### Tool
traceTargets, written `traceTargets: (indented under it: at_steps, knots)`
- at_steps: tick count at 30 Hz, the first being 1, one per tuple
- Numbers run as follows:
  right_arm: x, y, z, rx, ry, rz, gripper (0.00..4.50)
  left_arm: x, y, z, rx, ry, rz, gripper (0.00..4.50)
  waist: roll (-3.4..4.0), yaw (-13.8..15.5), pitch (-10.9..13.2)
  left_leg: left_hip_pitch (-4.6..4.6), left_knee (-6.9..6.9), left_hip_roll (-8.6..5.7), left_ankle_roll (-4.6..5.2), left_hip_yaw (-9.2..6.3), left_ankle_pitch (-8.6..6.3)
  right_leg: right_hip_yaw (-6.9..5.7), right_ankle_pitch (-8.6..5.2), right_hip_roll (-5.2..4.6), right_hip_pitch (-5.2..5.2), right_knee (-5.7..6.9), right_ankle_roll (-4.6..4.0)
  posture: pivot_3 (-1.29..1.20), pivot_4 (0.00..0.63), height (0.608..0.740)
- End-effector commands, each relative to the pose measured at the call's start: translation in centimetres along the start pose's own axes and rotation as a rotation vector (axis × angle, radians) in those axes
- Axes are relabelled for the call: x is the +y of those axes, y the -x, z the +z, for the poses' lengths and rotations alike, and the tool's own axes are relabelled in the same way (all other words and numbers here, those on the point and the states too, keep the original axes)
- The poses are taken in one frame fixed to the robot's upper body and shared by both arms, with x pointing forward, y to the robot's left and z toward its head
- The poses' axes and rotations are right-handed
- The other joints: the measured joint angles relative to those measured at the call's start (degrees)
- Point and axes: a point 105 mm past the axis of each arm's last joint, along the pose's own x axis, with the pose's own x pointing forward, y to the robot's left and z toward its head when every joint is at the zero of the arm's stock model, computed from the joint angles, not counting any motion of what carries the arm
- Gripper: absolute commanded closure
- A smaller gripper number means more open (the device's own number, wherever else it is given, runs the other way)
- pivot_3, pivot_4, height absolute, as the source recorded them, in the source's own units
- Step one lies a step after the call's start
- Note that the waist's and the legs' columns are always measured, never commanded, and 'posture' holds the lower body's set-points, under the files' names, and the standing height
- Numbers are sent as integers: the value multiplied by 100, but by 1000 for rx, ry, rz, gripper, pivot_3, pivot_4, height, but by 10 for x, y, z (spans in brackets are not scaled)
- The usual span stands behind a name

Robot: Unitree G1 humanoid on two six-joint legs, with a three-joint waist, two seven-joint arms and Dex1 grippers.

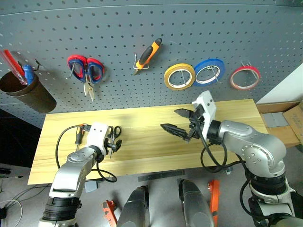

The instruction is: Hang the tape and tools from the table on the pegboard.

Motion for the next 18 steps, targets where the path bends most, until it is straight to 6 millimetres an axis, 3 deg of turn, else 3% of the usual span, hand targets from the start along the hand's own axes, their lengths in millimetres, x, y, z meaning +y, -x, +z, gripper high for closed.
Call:
traceTargets:
  at_steps: [1,9,16,18]
  knots:
    - [13,-3,2,-7,24,16,64,9,-3,-11,72,69,44,0,-5,4,-5,0,1,0,0,-1,0,0,0,0,1,-1,1,-29,297,740]
    - [29,-9,-14,95,83,60,64,11,-19,-23,180,151,65,0,-13,53,-12,-1,2,-1,-1,-2,0,-3,1,-2,1,-5,2,-44,305,740]
    - [35,-11,-22,154,152,84,64,7,-27,-21,184,177,51,0,-16,70,-47,2,2,-1,-1,0,0,-2,2,-3,4,-4,2,-60,307,740]
    - [35,-11,-23,157,161,83,0,8,-27,-21,182,178,55,388,-14,79,-56,4,2,-1,-1,0,0,-2,2,-3,5,-4,2,-63,306,740]
